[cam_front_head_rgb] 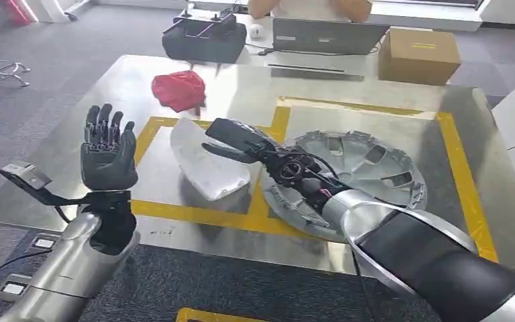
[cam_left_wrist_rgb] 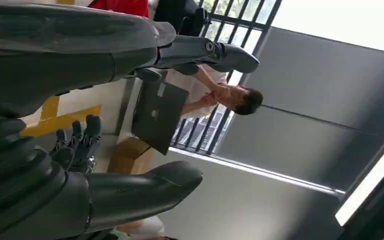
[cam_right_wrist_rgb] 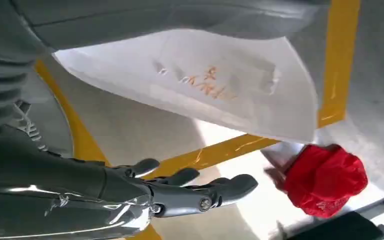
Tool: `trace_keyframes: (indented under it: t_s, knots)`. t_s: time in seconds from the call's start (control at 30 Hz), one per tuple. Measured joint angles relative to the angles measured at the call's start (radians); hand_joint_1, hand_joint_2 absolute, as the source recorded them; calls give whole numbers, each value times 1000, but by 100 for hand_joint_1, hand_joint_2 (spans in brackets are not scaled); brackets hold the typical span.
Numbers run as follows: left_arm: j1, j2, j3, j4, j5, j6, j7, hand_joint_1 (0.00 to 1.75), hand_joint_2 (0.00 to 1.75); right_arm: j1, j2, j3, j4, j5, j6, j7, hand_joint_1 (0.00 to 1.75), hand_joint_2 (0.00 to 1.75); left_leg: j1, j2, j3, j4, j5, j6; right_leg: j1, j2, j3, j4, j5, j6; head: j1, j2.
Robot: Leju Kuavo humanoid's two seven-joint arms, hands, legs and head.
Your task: Take the parts from the cabinet and place them on the table.
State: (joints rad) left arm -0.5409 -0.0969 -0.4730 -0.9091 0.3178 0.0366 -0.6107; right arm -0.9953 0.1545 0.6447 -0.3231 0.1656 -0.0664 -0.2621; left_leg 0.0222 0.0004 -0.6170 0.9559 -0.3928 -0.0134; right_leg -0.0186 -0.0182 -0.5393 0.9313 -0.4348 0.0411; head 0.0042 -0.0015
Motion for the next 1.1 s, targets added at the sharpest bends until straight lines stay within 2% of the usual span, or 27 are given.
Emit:
trace_keyframes:
  t_s: [0.3,0.63,0.67,0.77,0.87,1.1]
  knots:
    - [6,8,0,0,0,6,4,0,175,1,0,-35,3,-87,37,-56,0,0,0,0,0,0,0,0,0,0,0,0,0,0,0,0]
    - [34,33,5,-3,3,49,22,0,175,32,0,-146,-35,-269,183,-159,0,0,0,0,1,-1,0,0,0,0,1,0,0,0,-1,0]
    - [38,36,5,-6,3,56,24,0,0,40,0,-153,-46,-287,201,-162,0,0,0,0,1,-1,0,0,0,0,1,0,0,0,0,0]
    - [55,48,11,-17,2,64,29,0,0,73,0,-176,-91,-335,236,-155,0,0,0,0,1,-1,0,0,0,0,1,0,0,0,0,0]
    - [69,59,19,-26,1,69,37,0,0,118,-9,-192,-161,-395,248,-121,0,0,0,0,2,-1,0,0,0,0,1,0,0,0,0,0]
    - [90,82,31,-52,3,84,43,0,0,240,-63,-200,-394,-498,229,-21,0,0,0,0,2,-1,0,0,0,0,2,0,0,0,1,0]
